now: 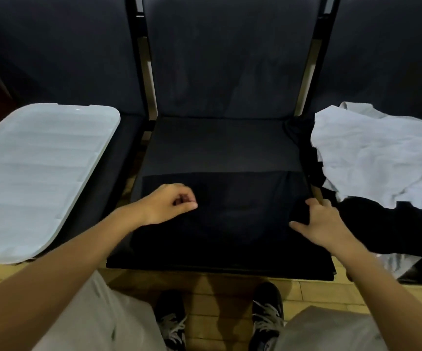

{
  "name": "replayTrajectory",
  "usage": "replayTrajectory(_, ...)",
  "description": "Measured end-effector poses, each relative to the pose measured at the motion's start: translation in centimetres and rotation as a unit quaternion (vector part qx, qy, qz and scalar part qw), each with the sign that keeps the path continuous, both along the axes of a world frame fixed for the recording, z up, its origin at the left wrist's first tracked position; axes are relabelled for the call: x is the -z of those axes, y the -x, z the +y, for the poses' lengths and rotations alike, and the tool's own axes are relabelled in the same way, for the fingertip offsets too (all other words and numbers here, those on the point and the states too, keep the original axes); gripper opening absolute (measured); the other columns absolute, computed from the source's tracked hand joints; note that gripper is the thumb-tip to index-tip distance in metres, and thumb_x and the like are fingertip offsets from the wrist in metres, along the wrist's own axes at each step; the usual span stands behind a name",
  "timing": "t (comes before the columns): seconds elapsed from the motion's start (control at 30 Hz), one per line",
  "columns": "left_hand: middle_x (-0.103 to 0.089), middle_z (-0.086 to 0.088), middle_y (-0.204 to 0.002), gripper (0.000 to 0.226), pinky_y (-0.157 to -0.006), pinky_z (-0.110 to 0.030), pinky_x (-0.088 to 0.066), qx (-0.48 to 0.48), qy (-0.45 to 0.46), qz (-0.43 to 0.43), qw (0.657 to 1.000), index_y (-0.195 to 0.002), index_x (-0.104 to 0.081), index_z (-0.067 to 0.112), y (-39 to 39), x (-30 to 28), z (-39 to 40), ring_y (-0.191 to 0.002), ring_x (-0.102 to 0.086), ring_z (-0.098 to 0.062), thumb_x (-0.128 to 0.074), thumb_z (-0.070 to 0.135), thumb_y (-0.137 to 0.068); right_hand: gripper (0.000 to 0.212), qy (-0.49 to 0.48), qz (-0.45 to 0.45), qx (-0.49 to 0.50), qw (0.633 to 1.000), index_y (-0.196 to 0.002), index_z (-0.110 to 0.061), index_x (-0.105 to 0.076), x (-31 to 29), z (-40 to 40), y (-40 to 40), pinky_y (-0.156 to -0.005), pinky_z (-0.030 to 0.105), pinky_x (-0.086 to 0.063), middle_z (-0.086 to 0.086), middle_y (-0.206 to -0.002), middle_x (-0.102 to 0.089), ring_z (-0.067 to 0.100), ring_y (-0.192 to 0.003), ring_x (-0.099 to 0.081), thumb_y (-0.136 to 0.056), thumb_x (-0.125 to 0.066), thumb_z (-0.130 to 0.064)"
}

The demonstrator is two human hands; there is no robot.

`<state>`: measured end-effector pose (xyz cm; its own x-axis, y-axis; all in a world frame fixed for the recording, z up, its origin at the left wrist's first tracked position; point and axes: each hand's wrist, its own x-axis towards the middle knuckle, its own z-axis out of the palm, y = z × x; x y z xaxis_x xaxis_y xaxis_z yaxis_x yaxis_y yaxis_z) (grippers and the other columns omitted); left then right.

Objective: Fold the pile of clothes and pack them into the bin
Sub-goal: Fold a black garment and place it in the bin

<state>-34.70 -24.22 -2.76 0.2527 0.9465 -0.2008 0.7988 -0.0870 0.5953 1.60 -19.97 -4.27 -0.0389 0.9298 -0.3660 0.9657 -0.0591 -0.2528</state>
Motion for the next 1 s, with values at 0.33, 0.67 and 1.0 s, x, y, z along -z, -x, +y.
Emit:
replayTrajectory(0.33,-0.038,0.004,-0.145,0.066,-0.112,-0.044,-0.026,0.125,-0.029,0.117,0.985,-0.146,-0.035,0.028,-16.4,1.2,12.5,-0.133,-0.033,-0.019,-0.062,0.05,-0.09,0.021,0.085,0.108,0.039,0.99,-0.079,-0.02,-0.061,-0.2,1.8,-4.0,-0.07,0.03,-0.053,0.004,-0.086,-0.064,0.017,-0.076,-0.062,-0.082,-0.079,-0.03)
replayTrajectory(0.67,-0.064,-0.001,-0.089,0.015,-0.076,-0.032,-0.053,0.208,0.107,0.013,0.972,-0.102,-0.068,0.007,-23.7,-0.2,17.7,-0.085,-0.059,-0.013,-0.07,0.008,-0.088,0.078,0.083,0.103,0.047,0.99,-0.132,-0.011,-0.046,0.8,0.8,-4.4,-0.098,0.043,-0.048,0.011,-0.126,-0.051,0.031,-0.121,-0.051,-0.073,-0.081,-0.049)
replayTrajectory(1.0,-0.072,-0.013,-0.1,0.018,-0.087,-0.025,-0.056,0.164,0.044,-0.14,0.975,-0.104,-0.066,-0.003,-21.3,-6.4,19.5,-0.093,-0.068,-0.013,-0.068,-0.006,-0.086,0.011,0.057,0.42,0.103,0.9,-0.103,-0.026,-0.072,-3.0,1.9,-6.5,-0.069,0.025,-0.055,-0.005,-0.087,-0.076,0.01,-0.08,-0.073,-0.093,-0.066,-0.026)
